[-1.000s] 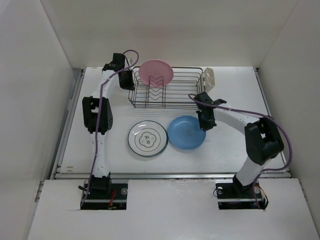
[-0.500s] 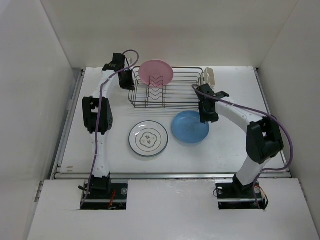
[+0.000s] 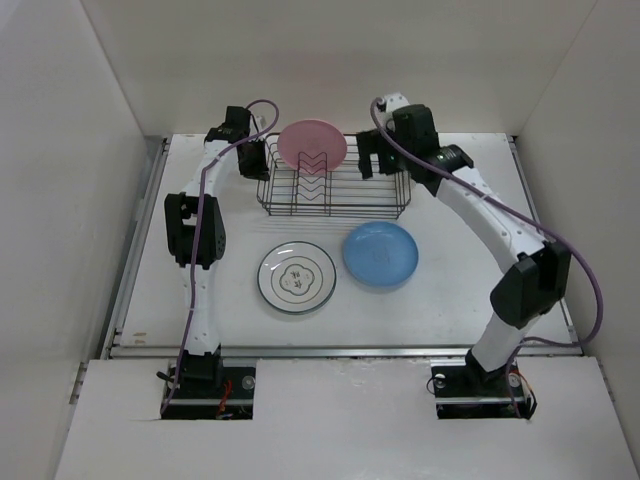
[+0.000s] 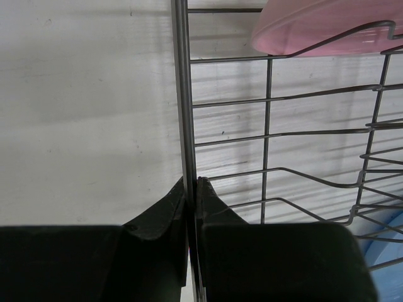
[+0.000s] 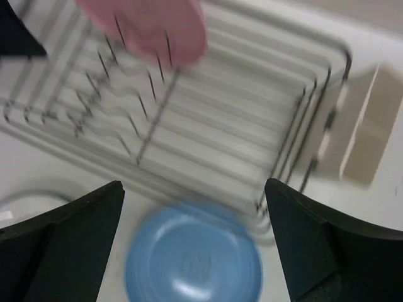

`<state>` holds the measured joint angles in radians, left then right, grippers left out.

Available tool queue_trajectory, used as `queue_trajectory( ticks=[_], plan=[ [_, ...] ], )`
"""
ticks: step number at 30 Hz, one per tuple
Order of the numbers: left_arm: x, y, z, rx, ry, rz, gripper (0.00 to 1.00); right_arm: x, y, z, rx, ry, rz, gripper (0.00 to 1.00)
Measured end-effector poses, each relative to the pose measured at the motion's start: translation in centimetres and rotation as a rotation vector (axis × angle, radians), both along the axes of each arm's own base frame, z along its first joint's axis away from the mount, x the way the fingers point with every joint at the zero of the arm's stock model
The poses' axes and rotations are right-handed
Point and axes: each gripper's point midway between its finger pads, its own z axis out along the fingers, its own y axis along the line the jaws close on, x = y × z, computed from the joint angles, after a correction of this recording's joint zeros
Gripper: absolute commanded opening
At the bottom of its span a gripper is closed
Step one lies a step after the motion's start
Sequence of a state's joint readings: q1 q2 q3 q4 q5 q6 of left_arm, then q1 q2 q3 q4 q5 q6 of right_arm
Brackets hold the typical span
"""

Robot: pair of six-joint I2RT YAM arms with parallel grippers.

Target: Unload the plates from the dish rack

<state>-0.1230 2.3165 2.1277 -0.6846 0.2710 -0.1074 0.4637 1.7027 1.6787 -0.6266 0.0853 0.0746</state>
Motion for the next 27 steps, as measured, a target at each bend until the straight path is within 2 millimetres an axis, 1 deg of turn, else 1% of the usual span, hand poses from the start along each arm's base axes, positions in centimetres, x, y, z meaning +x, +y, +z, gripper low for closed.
queue_trajectory(
  ticks=[2, 3, 6, 7, 8, 9, 10, 13, 15, 16, 17, 18, 19, 20, 22, 23, 24, 27],
  plan=[
    [0.0, 0.0, 0.0, 0.004, 0.0, -0.001, 0.0, 3.4, 1.8, 3.0, 0.053, -0.133, 0.017, 0.99],
    [0.0, 0.0, 0.0, 0.005, 0.0, -0.002, 0.0, 5.0, 2.6, 4.1, 0.072, -0.188, 0.021, 0.98],
    [-0.1, 0.0, 0.1, 0.011, 0.004, -0.002, 0.0, 10.8, 6.0, 4.9, 0.112, -0.266, 0.053, 0.97],
    [-0.2, -0.1, 0.0, 0.013, 0.006, -0.003, 0.0, 12.9, 7.3, 4.6, 0.131, -0.288, 0.065, 0.97],
    [-0.2, 0.0, 0.0, 0.015, 0.006, -0.003, 0.0, 14.4, 8.3, 3.8, 0.147, -0.299, 0.074, 0.97],
    [-0.2, 0.0, 0.0, 0.016, 0.005, -0.004, 0.0, 15.5, 9.2, 2.4, 0.16, -0.295, 0.083, 0.97],
    [-0.2, 0.0, 0.1, 0.018, 0.005, -0.005, 0.0, 16.2, 9.7, 0.5, 0.165, -0.273, 0.082, 0.97],
    [-0.2, 0.0, 0.0, 0.02, 0.005, -0.006, 0.0, 17.1, 9.7, -5.0, 0.145, -0.198, 0.041, 0.97],
    [-0.2, 0.0, 0.0, 0.02, 0.006, -0.006, 0.0, 18.0, 9.4, -7.4, 0.134, -0.186, -0.008, 0.97],
    [-0.2, 0.0, 0.0, 0.021, 0.008, -0.006, 0.0, 18.3, 9.3, -8.3, 0.131, -0.183, -0.029, 0.91],
    [-0.2, 0.0, 0.0, 0.021, 0.008, -0.006, 0.0, 18.7, 9.2, -9.1, 0.129, -0.18, -0.048, 0.83],
    [-0.2, 0.0, 0.0, 0.021, 0.009, -0.006, 0.0, 19.0, 9.1, -9.7, 0.131, -0.181, -0.064, 0.72],
    [-0.2, 0.0, 0.0, 0.021, 0.01, -0.006, 0.0, 19.3, 9.2, -10.0, 0.136, -0.184, -0.074, 0.6],
    [-0.2, 0.0, 0.0, 0.021, 0.011, -0.007, 0.0, 19.4, 9.2, -10.5, 0.144, -0.182, -0.082, 0.41],
    [-0.2, 0.0, 0.0, 0.021, 0.011, -0.007, 0.0, 19.6, 9.3, -10.8, 0.154, -0.181, -0.09, 0.22],
    [-0.2, 0.0, 0.0, 0.021, 0.012, -0.007, 0.0, 19.7, 9.2, -10.7, 0.159, -0.182, -0.097, 0.07],
    [-0.2, 0.0, 0.0, 0.022, 0.012, -0.007, 0.0, 19.9, 9.0, -10.6, 0.156, -0.189, -0.099, 0.01],
    [-0.1, 0.0, 0.0, 0.023, 0.011, -0.009, 0.0, 20.1, 8.5, -10.6, 0.15, -0.201, -0.119, 0.0]
  ],
)
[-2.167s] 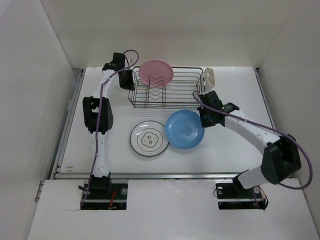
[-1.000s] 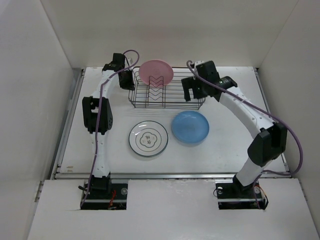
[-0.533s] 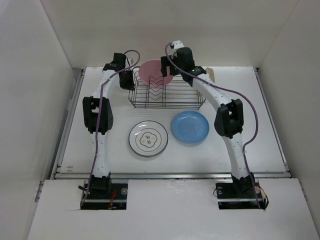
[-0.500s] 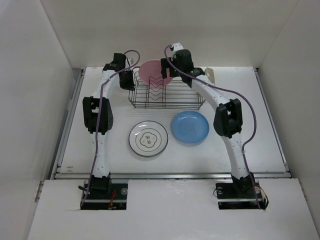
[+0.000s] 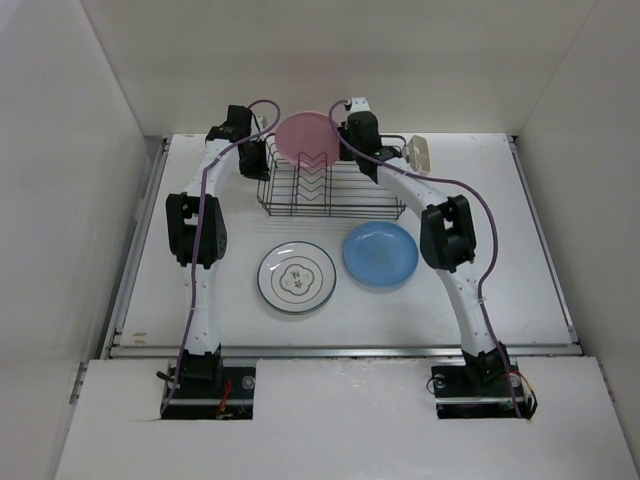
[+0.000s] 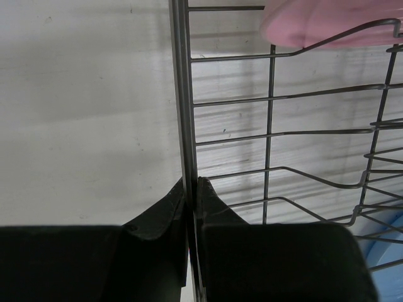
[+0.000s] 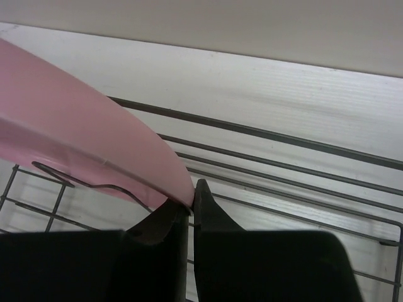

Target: Unload the plates from the dish rack

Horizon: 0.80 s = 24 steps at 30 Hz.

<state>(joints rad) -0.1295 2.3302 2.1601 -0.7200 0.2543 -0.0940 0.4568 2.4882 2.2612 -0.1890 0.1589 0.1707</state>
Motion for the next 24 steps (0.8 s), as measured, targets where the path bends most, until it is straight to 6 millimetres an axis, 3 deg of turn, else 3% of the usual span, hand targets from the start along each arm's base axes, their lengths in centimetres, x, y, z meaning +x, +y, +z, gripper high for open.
queue_trajectory(
  ticks=[4, 8, 11, 14, 17, 19, 22, 24],
  plan=[
    [0.0, 0.0, 0.0, -0.001, 0.001, 0.001, 0.0, -0.2, -0.7, 0.6, -0.029, -0.023, -0.024, 0.0],
    [0.0, -0.2, 0.0, -0.004, 0.001, 0.001, 0.0, -0.6, -1.7, 2.6, -0.066, -0.058, -0.054, 0.0],
    [0.0, -0.2, 0.0, -0.004, 0.002, 0.005, 0.0, -0.8, -2.6, 6.5, -0.05, -0.124, -0.096, 0.0],
    [0.0, -0.2, 0.0, -0.004, 0.002, 0.006, 0.0, -1.5, -3.7, 12.6, -0.005, -0.229, -0.138, 0.0],
    [0.0, -0.1, 0.0, -0.003, 0.002, 0.009, 0.0, -3.2, -4.8, 18.7, 0.048, -0.327, -0.151, 0.0],
    [0.0, -0.1, 0.0, -0.002, 0.002, 0.009, 0.0, -4.9, -5.4, 21.5, 0.069, -0.353, -0.133, 0.0],
    [0.0, -0.1, 0.0, -0.001, 0.002, 0.01, 0.0, -8.1, -5.4, 23.5, 0.074, -0.321, -0.049, 0.0],
    [0.0, -0.2, 0.0, -0.001, 0.003, 0.011, 0.0, -10.5, -5.6, 22.8, 0.059, -0.249, 0.019, 0.0]
  ],
)
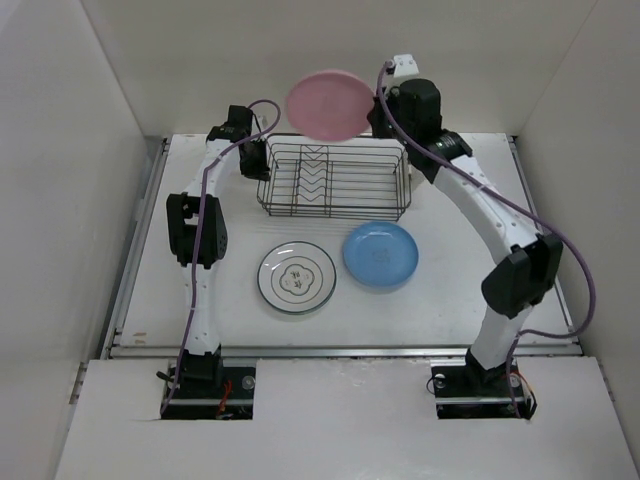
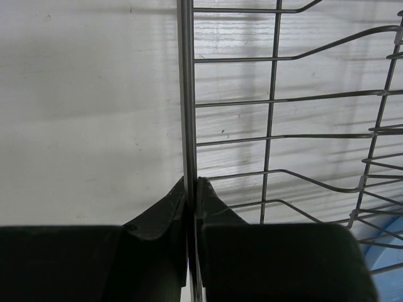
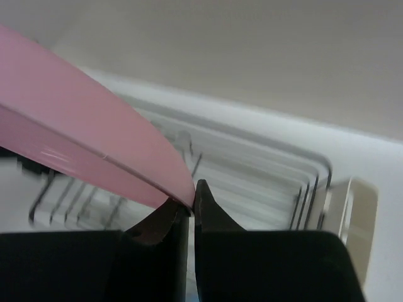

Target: Unload the plates from the dish rack

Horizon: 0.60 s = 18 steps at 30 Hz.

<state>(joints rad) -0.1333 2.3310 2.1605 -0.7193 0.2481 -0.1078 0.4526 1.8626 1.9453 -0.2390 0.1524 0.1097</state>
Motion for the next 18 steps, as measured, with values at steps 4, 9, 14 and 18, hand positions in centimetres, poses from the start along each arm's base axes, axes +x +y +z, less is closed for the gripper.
queue_trajectory(
  ticks=[4, 9, 14, 18],
  plan=[
    [0.0, 0.0, 0.0, -0.015, 0.006, 0.015, 0.0, -7.1, -1.7, -7.0, -0.087, 0.279, 0.128, 0.0],
    [0.0, -0.1, 0.1, -0.037, 0.016, 0.037, 0.0, -16.0, -6.3, -15.6, -0.115, 0.656, 0.156, 0.0],
    [-0.1, -0.1, 0.0, -0.055, 0.021, 0.063, 0.0, -22.6, -9.2, -21.2, -0.069, 0.915, 0.102, 0.0],
    [-0.4, -0.2, 0.0, -0.063, 0.021, 0.069, 0.0, -24.8, -11.2, -24.5, -0.04, 1.049, 0.017, 0.0]
  ],
)
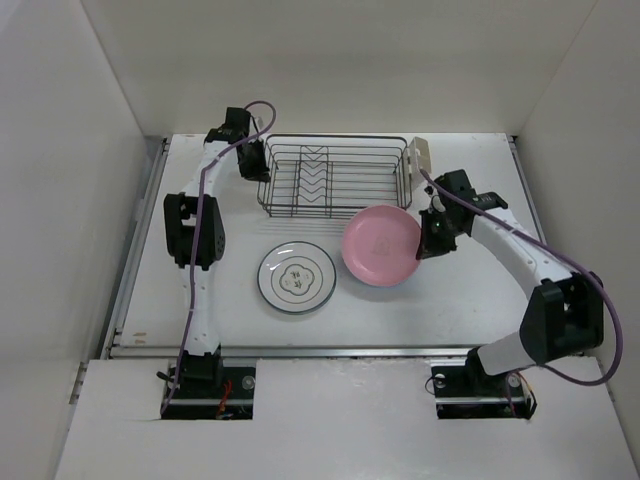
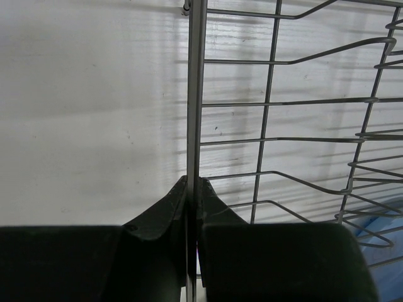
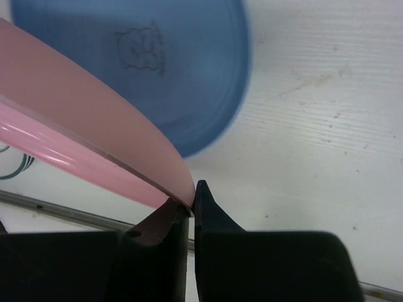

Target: Unload the plates from the dish rack

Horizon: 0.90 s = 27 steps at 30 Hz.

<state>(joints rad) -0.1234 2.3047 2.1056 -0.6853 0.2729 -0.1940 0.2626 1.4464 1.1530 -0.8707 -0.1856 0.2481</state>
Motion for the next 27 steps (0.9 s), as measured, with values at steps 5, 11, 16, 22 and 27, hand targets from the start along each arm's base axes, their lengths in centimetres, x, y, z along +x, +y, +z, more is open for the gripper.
queue_trajectory(
  ticks=[5, 11, 16, 22, 27],
  plan=[
    [-0.3, -0.2, 0.0, 0.005, 0.005, -0.001, 0.0, 0.7, -1.0, -2.7, -0.027, 0.08, -0.061, 0.08],
    [-0.7, -0.4, 0.0, 0.017, 0.012, -0.002, 0.09, 1.3, -1.2, -4.7, -0.049, 0.125, -0.104, 0.73],
    [-2.1, -1.0, -0.8, 0.019, 0.068, -0.011, 0.17, 1.7, -1.6, -4.7, -0.074, 0.11, -0.117, 0.81],
    [-2.7, -1.4, -1.0, 0.027, 0.086, -0.025, 0.3, 3.3, -2.1, -0.9, -0.081, -0.015, -0.138, 0.87],
    [-2.9, -1.4, -0.6, 0.033, 0.091, -0.034, 0.34, 5.8, -4.7, 10.4, -0.105, -0.392, -0.288, 1.0]
  ],
)
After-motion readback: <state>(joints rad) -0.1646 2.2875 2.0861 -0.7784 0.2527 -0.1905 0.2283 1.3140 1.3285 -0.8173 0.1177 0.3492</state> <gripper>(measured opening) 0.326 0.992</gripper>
